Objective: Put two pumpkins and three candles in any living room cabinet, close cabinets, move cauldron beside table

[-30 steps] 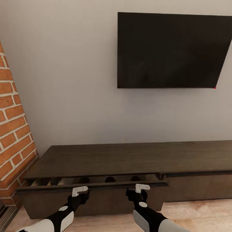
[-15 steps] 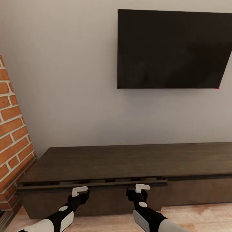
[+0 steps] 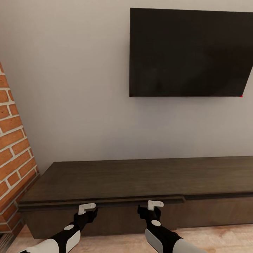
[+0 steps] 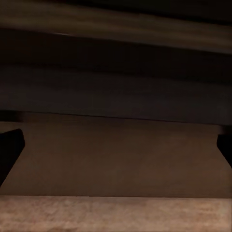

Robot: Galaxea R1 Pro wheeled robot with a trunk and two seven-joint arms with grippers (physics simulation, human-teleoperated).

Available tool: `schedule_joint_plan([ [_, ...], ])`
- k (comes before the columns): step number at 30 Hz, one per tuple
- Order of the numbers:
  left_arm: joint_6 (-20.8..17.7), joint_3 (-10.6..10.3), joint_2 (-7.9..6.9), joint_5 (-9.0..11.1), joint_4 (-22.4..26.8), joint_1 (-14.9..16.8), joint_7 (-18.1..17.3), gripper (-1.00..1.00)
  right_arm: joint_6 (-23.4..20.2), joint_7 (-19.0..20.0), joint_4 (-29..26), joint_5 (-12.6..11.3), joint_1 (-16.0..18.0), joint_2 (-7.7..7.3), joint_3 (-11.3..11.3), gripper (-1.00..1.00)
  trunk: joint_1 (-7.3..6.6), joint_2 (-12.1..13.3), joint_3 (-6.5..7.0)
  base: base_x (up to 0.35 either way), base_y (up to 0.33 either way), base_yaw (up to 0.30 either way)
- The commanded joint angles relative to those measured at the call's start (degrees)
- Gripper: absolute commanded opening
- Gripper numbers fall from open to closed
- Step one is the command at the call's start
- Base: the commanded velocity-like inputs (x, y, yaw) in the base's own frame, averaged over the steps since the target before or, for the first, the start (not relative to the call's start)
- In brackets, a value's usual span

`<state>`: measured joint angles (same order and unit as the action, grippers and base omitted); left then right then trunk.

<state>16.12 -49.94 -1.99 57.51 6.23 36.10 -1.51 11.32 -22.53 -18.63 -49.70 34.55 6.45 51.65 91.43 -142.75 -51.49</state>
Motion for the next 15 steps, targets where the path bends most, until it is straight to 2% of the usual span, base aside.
schedule_joint_plan([
  [1,0.14,-0.42,-0.01,0.6,0.01,0.03,-0.16,1.0,0.33,-0.24,0.0,-0.61,0.07,0.0,0.47,1.0,-0.01,-0.03,-0.06,0.019,0.0,0.0],
  [5,0.14,-0.42,-0.01,0.59,0.01,0.03,-0.15,1.0,0.3,-0.24,0.0,-0.59,0.08,-0.01,0.47,1.0,-0.01,-0.03,-0.06,0.13,0.05,0.0],
  [10,0.14,-0.42,-0.02,0.6,0.01,0.03,-0.16,1.0,0.3,-0.24,0.0,-0.59,0.08,-0.01,0.47,1.0,-0.01,-0.03,-0.06,0.027,0.008,0.0],
  [15,0.14,-0.42,0.01,0.6,0.01,0.03,-0.16,1.0,0.32,-0.24,0.0,-0.59,0.08,0.0,0.48,1.0,-0.01,-0.03,-0.06,-0.167,0.001,0.0],
])
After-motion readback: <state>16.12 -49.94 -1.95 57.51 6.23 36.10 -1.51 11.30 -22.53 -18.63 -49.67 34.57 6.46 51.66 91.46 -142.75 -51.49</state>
